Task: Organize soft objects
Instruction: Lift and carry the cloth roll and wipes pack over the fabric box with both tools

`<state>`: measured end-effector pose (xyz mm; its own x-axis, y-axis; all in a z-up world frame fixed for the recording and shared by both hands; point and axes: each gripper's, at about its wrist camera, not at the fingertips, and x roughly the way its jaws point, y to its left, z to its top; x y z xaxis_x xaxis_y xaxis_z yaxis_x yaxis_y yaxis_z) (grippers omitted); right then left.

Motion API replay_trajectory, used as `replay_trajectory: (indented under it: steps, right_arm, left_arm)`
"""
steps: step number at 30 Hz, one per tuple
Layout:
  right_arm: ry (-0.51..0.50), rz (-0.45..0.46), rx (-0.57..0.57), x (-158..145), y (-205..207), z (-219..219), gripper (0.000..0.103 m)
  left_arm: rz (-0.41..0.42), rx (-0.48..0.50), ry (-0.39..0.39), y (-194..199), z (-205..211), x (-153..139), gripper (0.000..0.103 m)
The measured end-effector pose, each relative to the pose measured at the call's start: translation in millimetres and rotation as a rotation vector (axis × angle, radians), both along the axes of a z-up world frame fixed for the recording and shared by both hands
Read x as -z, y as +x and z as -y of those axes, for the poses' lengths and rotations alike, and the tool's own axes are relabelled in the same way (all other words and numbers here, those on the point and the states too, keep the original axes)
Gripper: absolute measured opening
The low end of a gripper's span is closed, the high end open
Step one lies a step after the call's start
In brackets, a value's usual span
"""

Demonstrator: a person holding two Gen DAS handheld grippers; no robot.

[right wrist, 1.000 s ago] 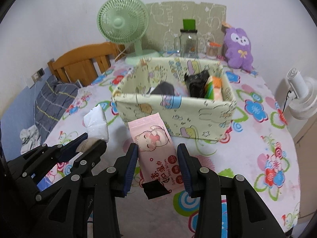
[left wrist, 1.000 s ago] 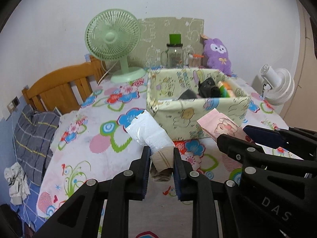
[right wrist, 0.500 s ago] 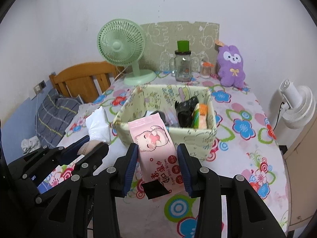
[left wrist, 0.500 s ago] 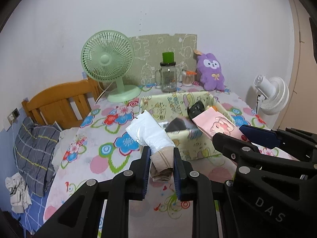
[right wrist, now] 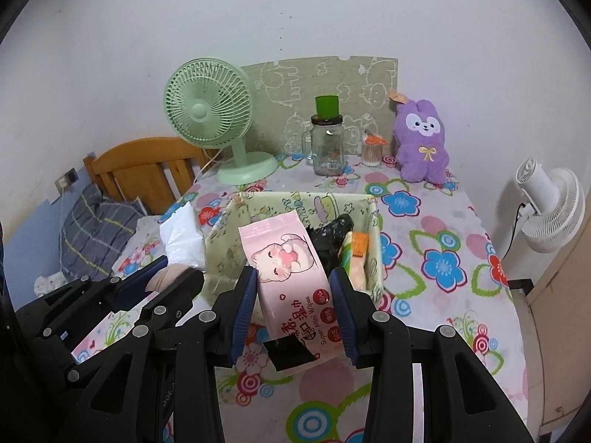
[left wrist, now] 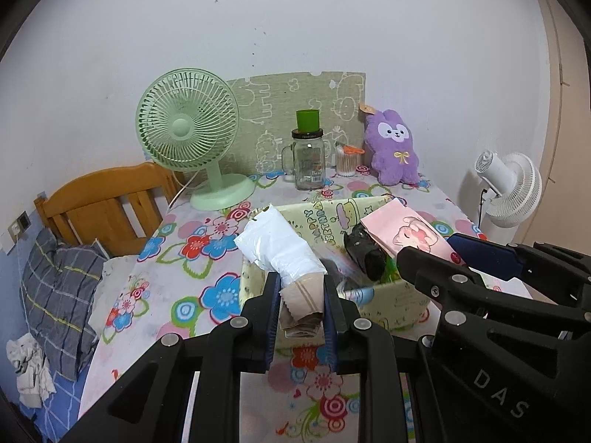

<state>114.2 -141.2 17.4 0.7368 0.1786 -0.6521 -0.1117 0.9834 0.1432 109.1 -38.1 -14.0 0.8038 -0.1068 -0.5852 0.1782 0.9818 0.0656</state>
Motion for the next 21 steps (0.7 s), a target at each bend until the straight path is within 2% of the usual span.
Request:
replay_trajectory:
  steps: [17, 21]
  right_arm:
    - [0.026, -0.006, 0.004, 18.9, 57.0, 10.7, 0.044]
    - [0.04, -0.019, -0.003, 26.6, 67.1, 10.0, 0.044]
  left_arm:
    - [-0.034, -0.032, -0.034, 54.9, 7.7, 15.5, 0.021]
    - [-0.039, -0.029, -0.024, 62.8, 9.9, 21.6, 0.026]
